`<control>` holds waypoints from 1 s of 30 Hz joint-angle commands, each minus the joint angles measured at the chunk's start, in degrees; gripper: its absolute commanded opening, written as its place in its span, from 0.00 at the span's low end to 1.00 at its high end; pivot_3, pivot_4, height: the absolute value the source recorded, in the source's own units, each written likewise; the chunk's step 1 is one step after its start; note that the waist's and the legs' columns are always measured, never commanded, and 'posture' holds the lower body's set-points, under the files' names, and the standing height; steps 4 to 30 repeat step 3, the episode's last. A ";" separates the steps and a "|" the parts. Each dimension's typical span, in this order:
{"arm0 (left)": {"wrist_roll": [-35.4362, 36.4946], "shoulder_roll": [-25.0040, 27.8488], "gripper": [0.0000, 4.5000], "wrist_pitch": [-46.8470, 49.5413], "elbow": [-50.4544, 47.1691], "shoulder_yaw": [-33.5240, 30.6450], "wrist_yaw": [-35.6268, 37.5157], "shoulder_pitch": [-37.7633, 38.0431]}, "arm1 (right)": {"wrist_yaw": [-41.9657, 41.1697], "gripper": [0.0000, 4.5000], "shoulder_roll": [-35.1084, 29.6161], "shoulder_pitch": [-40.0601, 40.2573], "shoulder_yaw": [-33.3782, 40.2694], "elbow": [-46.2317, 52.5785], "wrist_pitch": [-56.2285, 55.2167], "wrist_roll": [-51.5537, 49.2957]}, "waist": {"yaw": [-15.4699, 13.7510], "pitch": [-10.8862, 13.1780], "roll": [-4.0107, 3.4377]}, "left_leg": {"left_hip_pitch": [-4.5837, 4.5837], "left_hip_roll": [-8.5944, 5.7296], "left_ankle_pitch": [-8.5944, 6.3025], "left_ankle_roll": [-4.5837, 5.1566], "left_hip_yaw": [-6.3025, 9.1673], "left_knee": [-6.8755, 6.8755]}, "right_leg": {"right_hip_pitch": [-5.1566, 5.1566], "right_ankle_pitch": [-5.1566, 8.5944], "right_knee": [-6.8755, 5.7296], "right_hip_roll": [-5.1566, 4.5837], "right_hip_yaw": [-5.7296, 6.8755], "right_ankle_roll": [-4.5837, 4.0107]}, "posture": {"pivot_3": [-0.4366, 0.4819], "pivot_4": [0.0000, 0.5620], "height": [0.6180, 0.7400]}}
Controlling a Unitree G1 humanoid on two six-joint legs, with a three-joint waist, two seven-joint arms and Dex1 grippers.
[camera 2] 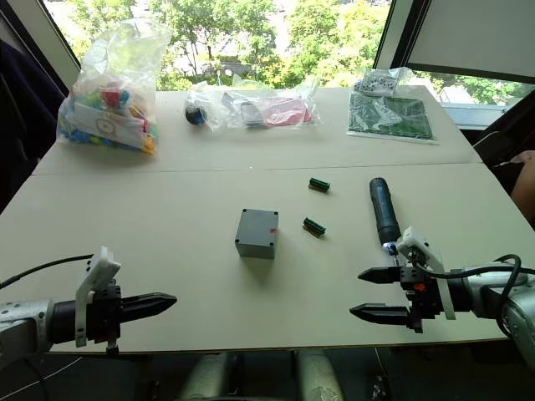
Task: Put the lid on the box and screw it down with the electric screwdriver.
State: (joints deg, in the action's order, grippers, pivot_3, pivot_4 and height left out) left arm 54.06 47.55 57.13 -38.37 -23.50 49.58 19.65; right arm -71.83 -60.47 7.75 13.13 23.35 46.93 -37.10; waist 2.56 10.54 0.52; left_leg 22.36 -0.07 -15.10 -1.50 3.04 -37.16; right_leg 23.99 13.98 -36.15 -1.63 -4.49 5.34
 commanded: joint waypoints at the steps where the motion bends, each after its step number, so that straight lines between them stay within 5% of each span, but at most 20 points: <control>1: 2.40 -0.67 0.00 -0.43 -3.01 0.16 -1.12 1.31 | -0.01 0.99 -0.72 0.11 -2.05 1.50 -3.10 1.79 | -0.02 0.08 0.17 | -0.21 0.01 -0.01 -0.01 0.00 -0.02 | -0.22 0.02 0.02 0.00 0.00 0.01 | 0.48 0.27 1.00; 30: 3.00 -0.89 0.00 -0.77 -3.47 0.45 -1.33 1.60 | 0.90 0.99 0.07 -0.82 -3.34 0.64 -3.47 2.17 | -0.02 0.12 0.24 | -0.39 0.03 -0.03 -0.05 0.04 -0.01 | -0.35 0.04 0.09 0.01 0.03 -0.01 | 0.48 0.27 1.00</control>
